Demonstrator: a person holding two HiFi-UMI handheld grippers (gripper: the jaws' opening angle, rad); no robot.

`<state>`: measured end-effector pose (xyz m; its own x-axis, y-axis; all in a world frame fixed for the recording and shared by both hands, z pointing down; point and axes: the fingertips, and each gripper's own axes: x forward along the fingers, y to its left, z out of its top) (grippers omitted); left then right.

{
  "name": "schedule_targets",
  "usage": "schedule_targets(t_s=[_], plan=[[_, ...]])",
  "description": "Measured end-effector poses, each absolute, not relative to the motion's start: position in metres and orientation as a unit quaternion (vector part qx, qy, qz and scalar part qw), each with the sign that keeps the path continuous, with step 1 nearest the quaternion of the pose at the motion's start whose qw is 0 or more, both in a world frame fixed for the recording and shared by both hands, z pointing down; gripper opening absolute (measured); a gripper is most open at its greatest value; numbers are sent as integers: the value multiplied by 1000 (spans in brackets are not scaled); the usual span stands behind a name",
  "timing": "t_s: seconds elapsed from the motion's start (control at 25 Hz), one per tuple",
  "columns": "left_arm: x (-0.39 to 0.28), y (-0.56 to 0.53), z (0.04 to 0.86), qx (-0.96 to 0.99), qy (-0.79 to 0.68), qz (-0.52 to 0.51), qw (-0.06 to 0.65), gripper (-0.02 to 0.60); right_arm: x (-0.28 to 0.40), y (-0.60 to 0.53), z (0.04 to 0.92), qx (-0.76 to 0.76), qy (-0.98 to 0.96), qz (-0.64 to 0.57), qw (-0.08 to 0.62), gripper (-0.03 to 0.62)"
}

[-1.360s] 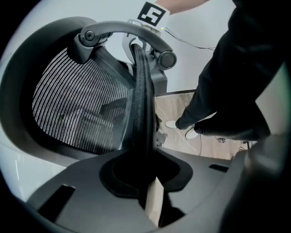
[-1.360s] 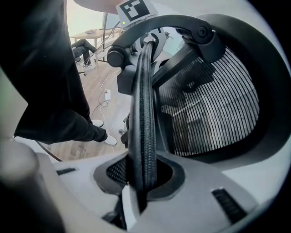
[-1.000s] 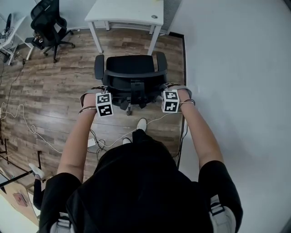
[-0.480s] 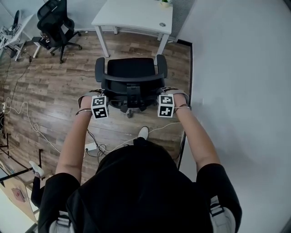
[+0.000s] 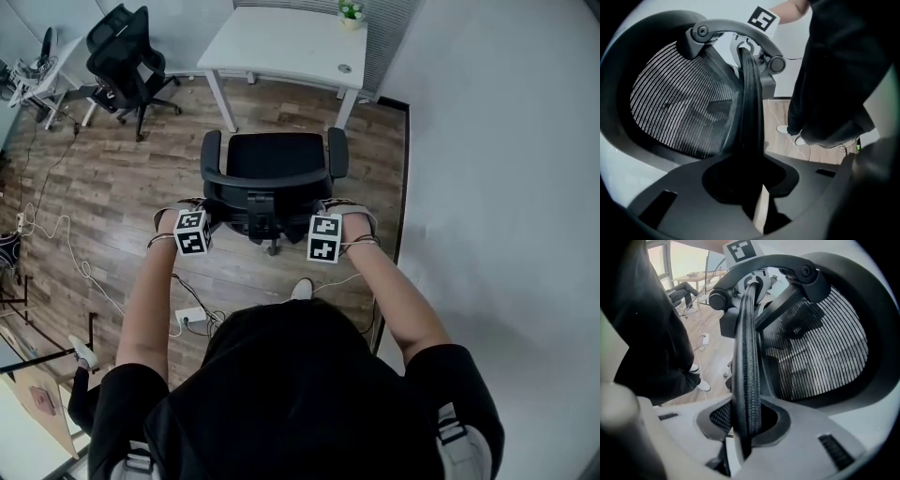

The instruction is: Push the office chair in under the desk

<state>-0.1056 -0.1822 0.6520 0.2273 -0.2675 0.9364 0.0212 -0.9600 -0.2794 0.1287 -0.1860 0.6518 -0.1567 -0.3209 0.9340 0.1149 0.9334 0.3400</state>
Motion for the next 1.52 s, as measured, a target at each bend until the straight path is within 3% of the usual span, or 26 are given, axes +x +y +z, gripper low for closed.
schedule_targets(t_s=[0.32,1.16,1.52], plan=[[-113,-195,663,-773,77,-617,124,75,122,-197,664,74,-742,-163,646,74],[-259,-364,618,-784,-9,-588,197,71,-30,-313,614,136,-727,-70,670,75],[-270,-388,644,-776,-32,-586,229,67,-44,-319,639,166,-725,-46,667,75]])
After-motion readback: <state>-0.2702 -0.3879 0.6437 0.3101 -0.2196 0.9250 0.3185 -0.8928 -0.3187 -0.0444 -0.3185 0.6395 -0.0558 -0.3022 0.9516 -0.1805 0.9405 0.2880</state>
